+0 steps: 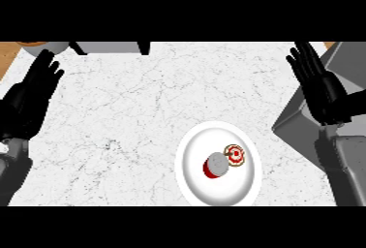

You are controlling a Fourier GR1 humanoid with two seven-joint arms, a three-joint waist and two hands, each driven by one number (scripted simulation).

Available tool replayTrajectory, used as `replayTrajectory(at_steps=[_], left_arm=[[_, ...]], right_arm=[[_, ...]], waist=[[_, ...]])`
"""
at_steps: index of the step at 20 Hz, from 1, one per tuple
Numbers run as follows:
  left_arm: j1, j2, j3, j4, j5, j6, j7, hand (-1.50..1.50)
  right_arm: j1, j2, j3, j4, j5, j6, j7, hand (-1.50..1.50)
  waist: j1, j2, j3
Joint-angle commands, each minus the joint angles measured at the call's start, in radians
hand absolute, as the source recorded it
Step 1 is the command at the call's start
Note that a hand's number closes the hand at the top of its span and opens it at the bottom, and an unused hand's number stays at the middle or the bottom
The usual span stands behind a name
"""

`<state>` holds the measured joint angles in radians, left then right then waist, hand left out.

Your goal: Pick the cupcake from the plate and place it in the cardboard box

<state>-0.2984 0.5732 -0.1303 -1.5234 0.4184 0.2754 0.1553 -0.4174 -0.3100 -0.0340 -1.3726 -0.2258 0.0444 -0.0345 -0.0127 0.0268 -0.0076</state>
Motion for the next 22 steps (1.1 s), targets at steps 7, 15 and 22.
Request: replayTrajectory(at_steps=[7, 15, 22], left_arm=[[0.049, 0.071, -0.116, -0.042, -0.135, -0.172, -0.158, 0.0], [0.045, -0.01, -0.159, -0.018, -0.205, -0.187, -0.239, 0.0], [0.057, -0.04, -0.175, 0.002, -0.269, -0.183, -0.258, 0.0]], right_arm=[[0.033, -0.366, 0.001, -0.24, 0.239, 0.071, 0.092, -1.5], [0.301, -0.343, 0.038, -0.37, 0.382, 0.082, -0.218, -1.5], [0.294, -0.441, 0.139, -0.558, 0.543, 0.163, -0.013, -1.5]], waist=[[-0.04, -0.042, -0.003], [-0.002, -0.026, 0.008], [0.007, -0.028, 0.006]])
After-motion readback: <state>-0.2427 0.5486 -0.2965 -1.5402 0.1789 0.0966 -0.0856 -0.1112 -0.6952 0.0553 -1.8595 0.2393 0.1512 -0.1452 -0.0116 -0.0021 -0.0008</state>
